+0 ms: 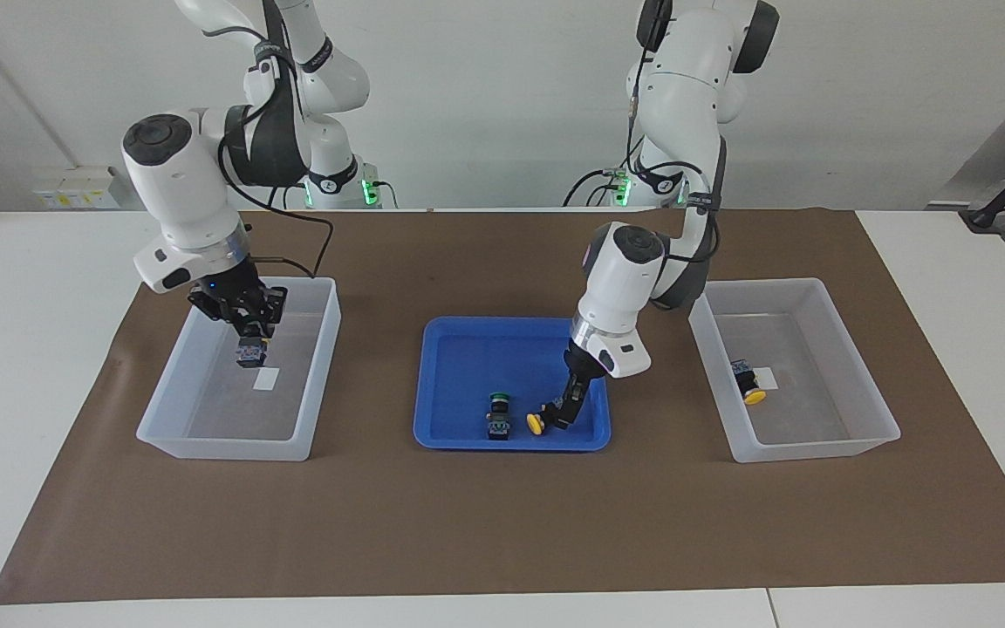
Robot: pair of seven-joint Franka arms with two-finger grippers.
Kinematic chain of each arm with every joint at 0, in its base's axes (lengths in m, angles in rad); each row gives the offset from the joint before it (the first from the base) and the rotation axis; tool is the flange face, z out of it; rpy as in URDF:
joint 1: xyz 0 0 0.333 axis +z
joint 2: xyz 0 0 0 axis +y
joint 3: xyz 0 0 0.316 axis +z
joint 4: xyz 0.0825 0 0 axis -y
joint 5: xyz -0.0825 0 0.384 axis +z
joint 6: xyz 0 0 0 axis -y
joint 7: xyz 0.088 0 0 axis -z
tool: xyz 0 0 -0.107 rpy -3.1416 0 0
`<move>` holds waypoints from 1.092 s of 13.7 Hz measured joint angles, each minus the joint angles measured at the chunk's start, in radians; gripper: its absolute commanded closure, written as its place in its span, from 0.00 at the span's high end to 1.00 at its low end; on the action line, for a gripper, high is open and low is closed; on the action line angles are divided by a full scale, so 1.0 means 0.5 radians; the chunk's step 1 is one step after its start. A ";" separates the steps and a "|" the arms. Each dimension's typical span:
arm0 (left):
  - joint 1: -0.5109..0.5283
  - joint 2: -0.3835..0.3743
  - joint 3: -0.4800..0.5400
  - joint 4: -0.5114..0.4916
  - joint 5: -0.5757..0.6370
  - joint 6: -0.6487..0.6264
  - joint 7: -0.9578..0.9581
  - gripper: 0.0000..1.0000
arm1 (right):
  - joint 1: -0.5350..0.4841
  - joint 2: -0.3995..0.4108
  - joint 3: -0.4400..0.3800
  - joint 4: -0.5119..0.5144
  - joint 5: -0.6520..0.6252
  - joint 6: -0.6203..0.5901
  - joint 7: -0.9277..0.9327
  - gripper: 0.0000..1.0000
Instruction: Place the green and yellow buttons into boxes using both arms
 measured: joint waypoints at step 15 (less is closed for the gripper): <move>-0.074 -0.002 0.000 -0.125 0.000 0.167 -0.081 0.21 | -0.175 0.126 0.001 -0.338 0.000 0.441 -0.203 0.40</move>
